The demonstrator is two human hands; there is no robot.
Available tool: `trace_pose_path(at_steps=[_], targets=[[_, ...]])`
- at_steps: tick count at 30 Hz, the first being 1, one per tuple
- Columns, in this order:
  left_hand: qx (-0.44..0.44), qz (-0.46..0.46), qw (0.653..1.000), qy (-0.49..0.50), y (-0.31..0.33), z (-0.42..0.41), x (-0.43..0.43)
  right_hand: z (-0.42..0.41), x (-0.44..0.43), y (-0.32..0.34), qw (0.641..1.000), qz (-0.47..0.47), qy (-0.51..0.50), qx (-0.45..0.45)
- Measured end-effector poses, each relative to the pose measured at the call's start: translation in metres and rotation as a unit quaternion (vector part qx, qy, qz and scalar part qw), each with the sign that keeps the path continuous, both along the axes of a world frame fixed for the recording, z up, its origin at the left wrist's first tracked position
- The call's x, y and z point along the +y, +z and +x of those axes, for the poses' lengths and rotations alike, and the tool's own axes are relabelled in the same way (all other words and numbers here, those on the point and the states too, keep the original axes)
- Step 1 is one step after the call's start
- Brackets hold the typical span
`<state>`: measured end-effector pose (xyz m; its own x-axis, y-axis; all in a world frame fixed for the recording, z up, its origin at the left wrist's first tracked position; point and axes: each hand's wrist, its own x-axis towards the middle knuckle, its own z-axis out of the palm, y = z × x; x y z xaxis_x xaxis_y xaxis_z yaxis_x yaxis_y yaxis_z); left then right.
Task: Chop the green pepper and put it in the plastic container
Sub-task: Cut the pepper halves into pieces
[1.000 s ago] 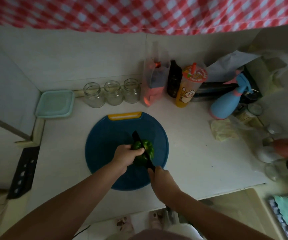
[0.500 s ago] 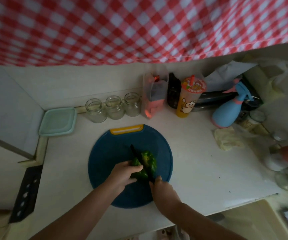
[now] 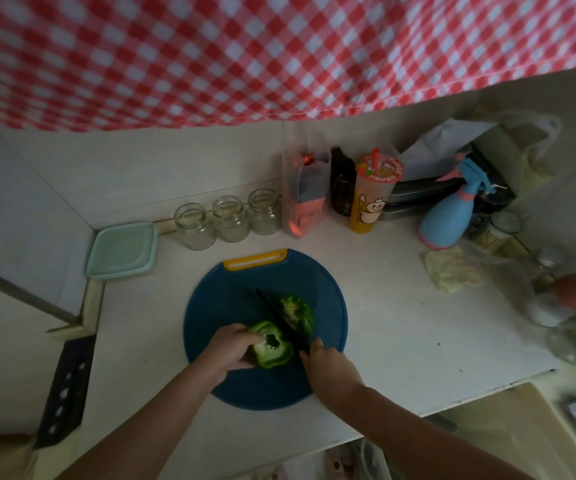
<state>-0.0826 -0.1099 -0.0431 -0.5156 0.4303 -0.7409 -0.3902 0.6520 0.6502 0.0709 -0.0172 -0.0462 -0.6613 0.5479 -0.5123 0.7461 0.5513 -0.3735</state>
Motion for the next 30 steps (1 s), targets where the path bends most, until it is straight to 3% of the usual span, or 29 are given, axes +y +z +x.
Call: trace_pose_path(at_steps=[5,9,11,17,30], targets=[[-0.044,-0.015,0.999,0.029,0.002,-0.004,-0.014,-0.001,0.002,0.004,0.999,-0.020,-0.015,0.029],[-0.098,0.055,0.984,0.138,-0.004,-0.004,-0.018,-0.007,-0.001,0.012,0.997,-0.027,-0.033,0.072],[-0.085,0.073,0.979,0.171,-0.007,-0.002,-0.018,-0.010,-0.003,0.019,0.994,-0.026,-0.046,0.101],[-0.003,0.026,0.992,0.123,-0.010,0.014,-0.021,-0.009,-0.017,0.032,0.990,-0.032,-0.029,0.131],[0.030,0.040,0.994,0.093,-0.013,0.014,-0.023,0.015,-0.028,0.016,0.987,0.094,0.105,0.073]])
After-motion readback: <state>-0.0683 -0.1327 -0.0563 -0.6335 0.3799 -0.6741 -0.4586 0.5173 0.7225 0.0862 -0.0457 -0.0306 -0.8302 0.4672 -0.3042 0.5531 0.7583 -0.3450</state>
